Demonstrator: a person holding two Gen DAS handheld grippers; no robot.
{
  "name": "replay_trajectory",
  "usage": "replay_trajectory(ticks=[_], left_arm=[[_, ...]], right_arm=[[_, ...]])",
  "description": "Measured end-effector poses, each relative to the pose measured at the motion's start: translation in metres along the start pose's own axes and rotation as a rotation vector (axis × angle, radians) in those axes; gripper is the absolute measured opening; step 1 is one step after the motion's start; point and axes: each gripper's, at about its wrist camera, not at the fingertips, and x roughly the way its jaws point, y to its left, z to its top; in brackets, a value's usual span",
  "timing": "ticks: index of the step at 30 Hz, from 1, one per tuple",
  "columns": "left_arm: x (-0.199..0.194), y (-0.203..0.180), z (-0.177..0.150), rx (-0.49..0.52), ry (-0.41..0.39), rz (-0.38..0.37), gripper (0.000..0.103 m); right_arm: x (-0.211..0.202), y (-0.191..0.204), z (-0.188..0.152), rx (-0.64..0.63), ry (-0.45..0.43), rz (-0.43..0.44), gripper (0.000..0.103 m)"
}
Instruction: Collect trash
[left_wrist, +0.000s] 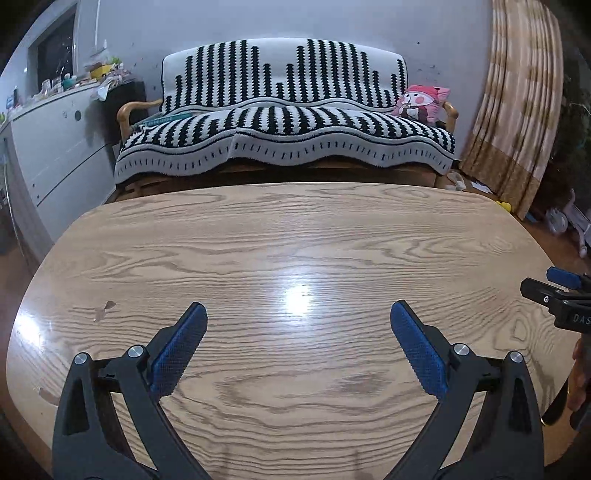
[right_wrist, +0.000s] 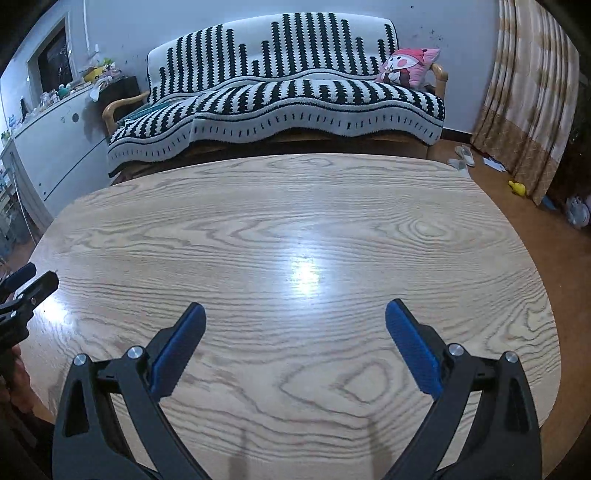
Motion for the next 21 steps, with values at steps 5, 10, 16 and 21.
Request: replay_trajectory(ticks=[5, 10, 16, 21], left_arm=[[0.003, 0.007, 0.002, -0.023, 0.009, -0.011, 0.096], [0.005, 0.013, 0.004, -0.035, 0.008, -0.007, 0.096], [0.006, 0.015, 0.004, -0.041, 0.008, -0.005, 0.096], [0.006, 0.016, 0.003, -0.042, 0.005, -0.004, 0.096]], right_arm=[[0.005, -0.004, 0.0, 0.015, 0.007, 0.003, 0.094], [0.007, -0.005, 0.002, 0.01, 0.012, 0.004, 0.094], [0.008, -0.005, 0.001, 0.002, 0.013, 0.003, 0.095], [0.007, -0.005, 0.0, -0.001, 0.015, 0.003, 0.095]])
